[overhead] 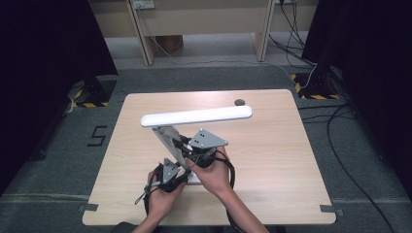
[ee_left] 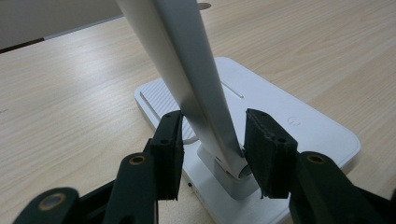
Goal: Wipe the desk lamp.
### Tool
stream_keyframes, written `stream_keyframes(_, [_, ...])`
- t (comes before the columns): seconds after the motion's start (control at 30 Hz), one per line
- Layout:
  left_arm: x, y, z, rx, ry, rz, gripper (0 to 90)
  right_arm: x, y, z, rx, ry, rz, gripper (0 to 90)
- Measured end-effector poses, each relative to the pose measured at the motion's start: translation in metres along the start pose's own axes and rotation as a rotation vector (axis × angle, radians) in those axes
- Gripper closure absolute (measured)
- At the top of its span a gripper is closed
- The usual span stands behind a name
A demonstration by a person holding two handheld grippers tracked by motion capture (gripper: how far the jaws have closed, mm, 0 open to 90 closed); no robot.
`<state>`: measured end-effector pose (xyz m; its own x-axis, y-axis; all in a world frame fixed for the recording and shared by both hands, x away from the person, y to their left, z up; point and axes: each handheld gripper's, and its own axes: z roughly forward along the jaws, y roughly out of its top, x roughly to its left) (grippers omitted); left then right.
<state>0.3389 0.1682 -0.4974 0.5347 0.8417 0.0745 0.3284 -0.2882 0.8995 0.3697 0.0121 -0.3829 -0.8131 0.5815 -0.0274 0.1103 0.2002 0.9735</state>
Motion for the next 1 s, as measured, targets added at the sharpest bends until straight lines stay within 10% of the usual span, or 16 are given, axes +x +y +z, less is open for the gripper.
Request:
stream_keyframes(0.67, [-0.002,0.0,-0.001,0.019,-0.012,0.021,55.6,-0.003,-0.006,0.001,0.02,0.017,0.03,76.6])
stream_keyframes(1.0, [0.022,0.021,-0.078,-0.069,-0.047,-0.029,49.5,-0.005,-0.008,-0.001,0.015,0.006,0.014,75.2])
